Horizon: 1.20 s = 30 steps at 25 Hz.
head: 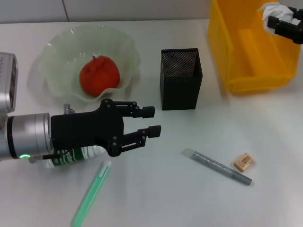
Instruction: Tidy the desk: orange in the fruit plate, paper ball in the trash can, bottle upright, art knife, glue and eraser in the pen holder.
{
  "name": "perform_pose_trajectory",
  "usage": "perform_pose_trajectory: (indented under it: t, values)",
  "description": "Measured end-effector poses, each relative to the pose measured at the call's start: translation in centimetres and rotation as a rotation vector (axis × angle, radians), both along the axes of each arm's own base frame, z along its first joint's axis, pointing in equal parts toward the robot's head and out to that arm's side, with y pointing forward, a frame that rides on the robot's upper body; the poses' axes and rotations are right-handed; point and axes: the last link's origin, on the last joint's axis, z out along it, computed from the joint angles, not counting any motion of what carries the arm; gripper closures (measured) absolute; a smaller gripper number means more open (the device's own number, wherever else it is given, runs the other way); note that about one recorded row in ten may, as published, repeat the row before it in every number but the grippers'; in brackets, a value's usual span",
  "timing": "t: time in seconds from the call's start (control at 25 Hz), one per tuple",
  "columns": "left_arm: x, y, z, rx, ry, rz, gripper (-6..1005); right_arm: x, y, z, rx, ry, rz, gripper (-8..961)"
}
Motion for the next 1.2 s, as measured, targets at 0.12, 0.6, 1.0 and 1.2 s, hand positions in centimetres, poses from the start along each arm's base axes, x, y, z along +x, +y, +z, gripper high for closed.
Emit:
perform_pose_trajectory:
  t: [0.12, 0.6, 1.0, 1.2]
  values:
    - [0.0, 0.0, 0.0, 0.003, 0.001, 0.002, 570, -0.3, 0.1, -0.5, -0.019, -0.013, 0.012, 353]
    - [0.1, 0.1, -0.1, 0.004, 0.003, 0.002, 570, -0.2, 0.3, -0.7, -0.014, -0.03, 0.0, 210]
    - [0.1, 0.2, 0.0, 0.007, 0.002, 0.002, 571, -2.6, -3.9, -1.1, -0.141, 0.131, 0.212, 210]
    - [0.1, 0.4, 0.0, 0.012, 0.005, 0.002, 571, -2.3, -6.9, -2.1, -0.239, 0.237, 0.259, 210]
